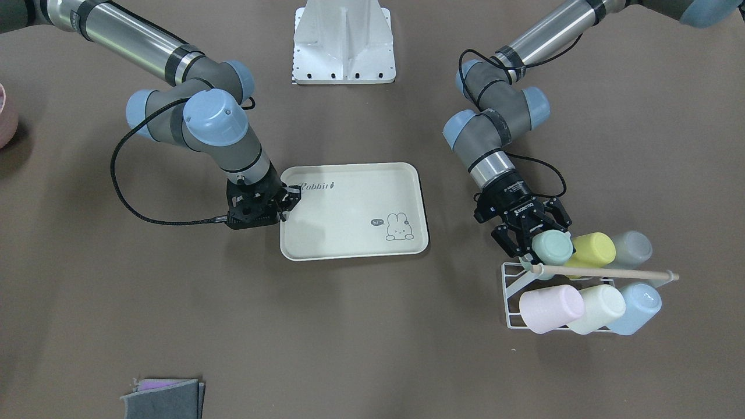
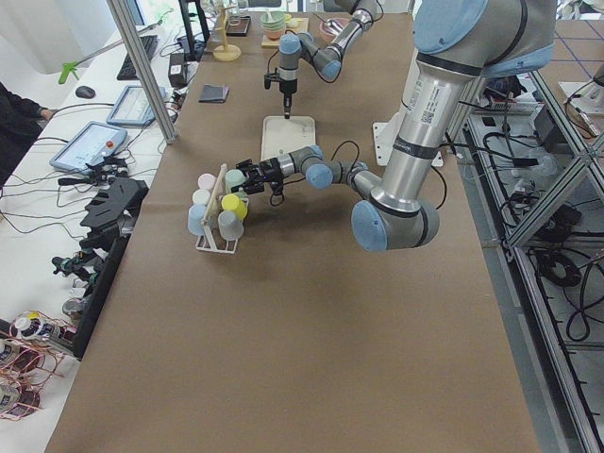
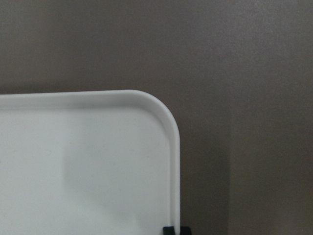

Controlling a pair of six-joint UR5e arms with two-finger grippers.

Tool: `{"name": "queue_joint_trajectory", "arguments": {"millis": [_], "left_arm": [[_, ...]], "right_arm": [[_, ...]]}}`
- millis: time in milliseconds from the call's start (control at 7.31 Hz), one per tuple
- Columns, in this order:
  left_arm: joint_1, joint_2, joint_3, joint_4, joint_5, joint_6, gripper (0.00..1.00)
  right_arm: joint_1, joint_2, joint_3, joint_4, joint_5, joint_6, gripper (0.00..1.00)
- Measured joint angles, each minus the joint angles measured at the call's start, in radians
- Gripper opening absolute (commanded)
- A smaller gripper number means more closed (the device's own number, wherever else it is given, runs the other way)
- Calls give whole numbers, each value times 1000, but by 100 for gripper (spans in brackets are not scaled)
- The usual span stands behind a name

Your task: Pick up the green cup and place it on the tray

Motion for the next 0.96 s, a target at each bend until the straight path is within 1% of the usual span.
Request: {"name": "queue_joint_trajectory", "arguments": {"millis": [137,410,547,684,958], "left_arm": [[5,1,-3,-2,12,0,16],[11,5,-5,-14,28,1,16],[13,11,-5,-31,31,9,16],[14,21,-5,-71,32,41,16],[15,36,-5,-200,32,174,16]], "right_arm": [[-2,-2,0,0,0,1,28],[-4,-3,0,0,0,4,77],[-3,-5,0,1,0,4,99],[-3,-7,3,1,-1,4,99],[4,-14,11,-4,0,2,99]]}}
